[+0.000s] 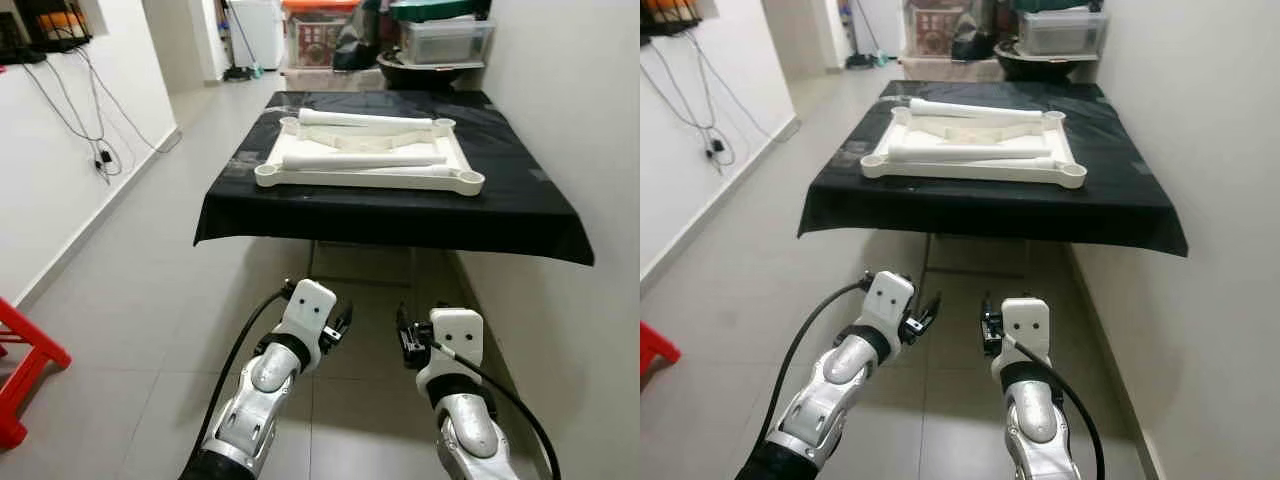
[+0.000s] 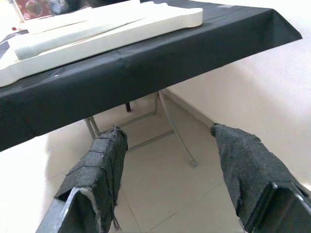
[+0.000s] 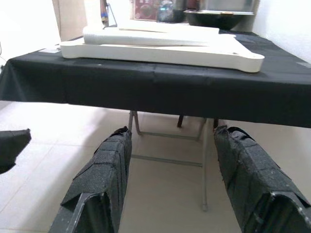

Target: Building children table

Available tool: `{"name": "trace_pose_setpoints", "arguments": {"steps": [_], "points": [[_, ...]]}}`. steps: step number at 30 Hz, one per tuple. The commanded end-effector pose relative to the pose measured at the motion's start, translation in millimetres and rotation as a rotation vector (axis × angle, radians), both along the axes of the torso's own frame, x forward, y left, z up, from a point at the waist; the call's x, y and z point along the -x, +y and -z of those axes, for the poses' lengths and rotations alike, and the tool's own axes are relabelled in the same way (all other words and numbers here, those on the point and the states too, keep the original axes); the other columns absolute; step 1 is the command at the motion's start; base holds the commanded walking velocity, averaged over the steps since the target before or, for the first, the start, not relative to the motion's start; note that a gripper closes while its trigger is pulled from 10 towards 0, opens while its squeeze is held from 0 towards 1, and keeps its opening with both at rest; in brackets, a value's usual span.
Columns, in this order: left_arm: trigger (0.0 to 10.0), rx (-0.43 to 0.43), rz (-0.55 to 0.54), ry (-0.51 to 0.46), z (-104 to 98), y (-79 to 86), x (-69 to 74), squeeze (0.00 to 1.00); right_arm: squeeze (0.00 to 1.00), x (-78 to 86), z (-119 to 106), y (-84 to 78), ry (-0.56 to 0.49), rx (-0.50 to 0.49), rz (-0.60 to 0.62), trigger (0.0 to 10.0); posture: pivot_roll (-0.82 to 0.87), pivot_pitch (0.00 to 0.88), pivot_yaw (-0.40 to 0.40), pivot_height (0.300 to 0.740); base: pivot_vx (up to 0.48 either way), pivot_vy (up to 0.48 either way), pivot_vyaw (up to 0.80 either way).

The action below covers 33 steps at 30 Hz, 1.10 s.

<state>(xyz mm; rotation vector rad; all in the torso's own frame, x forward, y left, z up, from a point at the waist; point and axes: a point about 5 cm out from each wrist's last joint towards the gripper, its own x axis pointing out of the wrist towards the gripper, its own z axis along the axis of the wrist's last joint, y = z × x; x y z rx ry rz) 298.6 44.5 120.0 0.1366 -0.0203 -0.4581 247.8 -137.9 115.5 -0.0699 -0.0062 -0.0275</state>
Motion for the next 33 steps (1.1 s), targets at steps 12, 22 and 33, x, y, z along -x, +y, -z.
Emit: {"name": "trace_pose_setpoints", "arguments": {"steps": [12, 22, 33], "points": [[10.0, -0.003, 0.0, -0.003, 0.4, 3.1, -0.4, 0.0, 0.0, 0.6, 4.8, 3.0, 0.034, -0.033, -0.006, 10.0, 0.02, 0.0, -0.01, 0.74, 0.127, 0.197, 0.2], [10.0, 0.002, -0.002, -0.007, -0.3, 3.1, -1.0, 0.0, 0.0, -0.4, 4.8, 4.5, 0.037, -0.035, -0.02, 10.0, 0.02, 0.0, -0.013, 0.74, 0.349, 0.291, 0.0], [10.0, 0.004, -0.001, -0.021, -2.5, 2.8, -1.7, 0.0, 0.0, -1.1, 3.8, 4.8, 0.034, -0.03, -0.026, 10.0, 0.02, 0.0, -0.014, 0.74, 0.352, 0.289, 0.0]]}}
